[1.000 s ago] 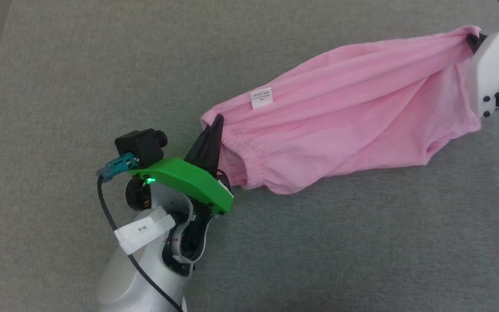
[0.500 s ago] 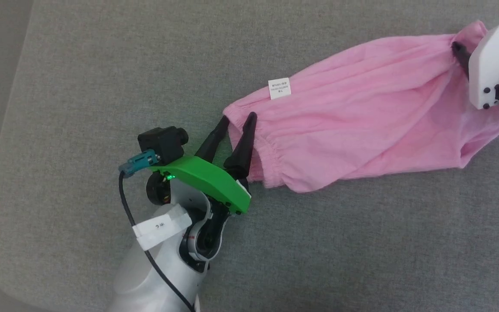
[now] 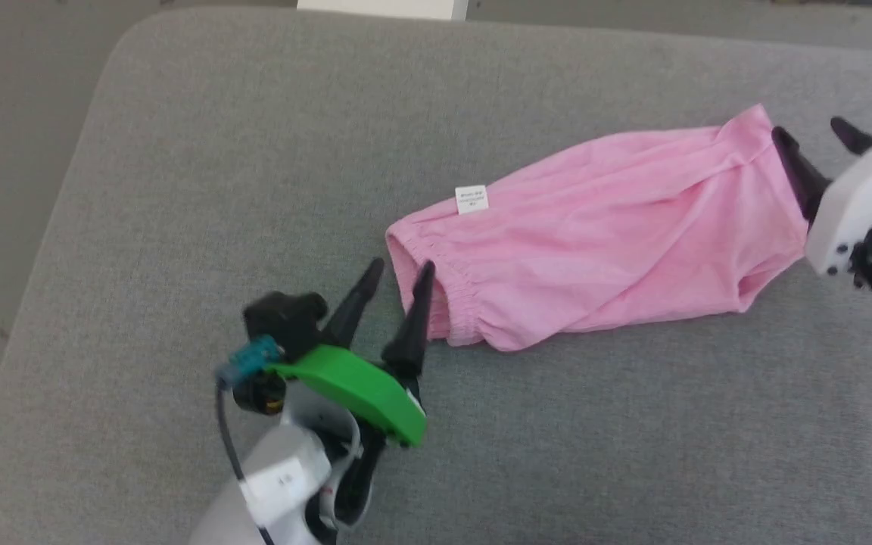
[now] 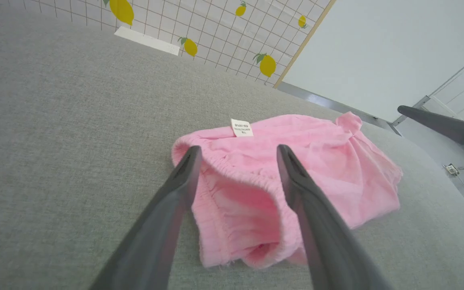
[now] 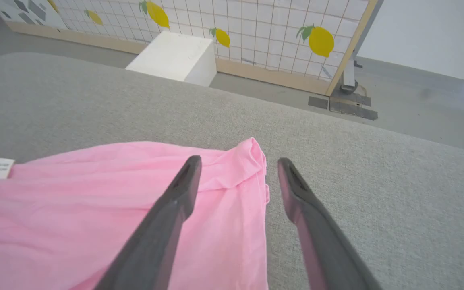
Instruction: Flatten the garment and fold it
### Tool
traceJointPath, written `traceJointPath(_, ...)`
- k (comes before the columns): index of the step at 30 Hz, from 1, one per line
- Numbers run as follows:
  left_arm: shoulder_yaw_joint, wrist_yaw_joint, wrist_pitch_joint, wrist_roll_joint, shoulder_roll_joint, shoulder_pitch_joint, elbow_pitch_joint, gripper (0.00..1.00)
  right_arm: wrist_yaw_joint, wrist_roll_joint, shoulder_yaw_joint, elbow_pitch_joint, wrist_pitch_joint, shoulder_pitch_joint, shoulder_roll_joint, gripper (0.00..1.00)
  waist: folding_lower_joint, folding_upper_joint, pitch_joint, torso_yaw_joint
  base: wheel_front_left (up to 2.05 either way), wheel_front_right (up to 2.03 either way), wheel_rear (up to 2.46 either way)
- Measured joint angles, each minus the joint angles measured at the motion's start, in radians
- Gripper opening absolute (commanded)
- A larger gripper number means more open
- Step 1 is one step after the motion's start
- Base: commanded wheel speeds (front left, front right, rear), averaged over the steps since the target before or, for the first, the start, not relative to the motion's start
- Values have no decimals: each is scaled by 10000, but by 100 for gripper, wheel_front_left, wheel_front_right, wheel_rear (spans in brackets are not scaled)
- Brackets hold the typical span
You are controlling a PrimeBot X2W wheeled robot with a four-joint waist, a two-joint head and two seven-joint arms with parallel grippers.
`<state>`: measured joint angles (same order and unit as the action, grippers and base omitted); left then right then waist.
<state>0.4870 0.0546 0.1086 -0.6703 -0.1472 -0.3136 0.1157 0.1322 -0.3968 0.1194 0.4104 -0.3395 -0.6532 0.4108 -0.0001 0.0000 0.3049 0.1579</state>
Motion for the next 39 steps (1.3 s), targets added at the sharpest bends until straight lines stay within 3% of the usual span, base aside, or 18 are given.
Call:
traceJointPath(9, 1392, 198, 378, 1559, -188, 547, 510, 100, 0, 1160, -1889, -2638, 1956, 2907, -1616, 100, 0, 0, -939, -368, 0, 0, 0)
traceJointPath(17, 1150, 1212, 686, 1952, -29, 567, 2033, 100, 0, 1697, -2418, -4182, 2700, 4822, -3344, 100, 0, 0, -1207, -891, 0, 0, 0)
traceJointPath(23, 1139, 1337, 677, 1948, 119, 520, 2675, 100, 0, 1741, -2416, -4514, 2708, 5378, -3557, 100, 0, 0, -1234, -1209, 0, 0, 0)
traceJointPath(29, 825, 1753, 690, 1845, 267, 274, 3292, 100, 0, 1615, -2228, -4581, 2769, 5380, -3578, 100, 0, 0, -1103, -1358, 0, 0, 0)
traceJointPath(37, 834, 1668, 54, 1386, 510, -322, 4207, 100, 0, 1503, -2107, -4418, 2792, 5374, -3584, 100, 0, 0, -892, -1420, 0, 0, 0)
traceJointPath(38, 863, 1595, -79, 1331, 523, -394, 4280, 75, 0, 1507, -2098, -4405, 2782, 5374, -3584, 100, 0, 0, -880, -1426, 0, 0, 0)
traceJointPath(39, 890, 1540, -128, 1317, 535, -438, 4299, 0, 0, 1509, -2100, -4387, 2782, 5373, -3586, 100, 0, 0, -873, -1429, 0, 0, 0)
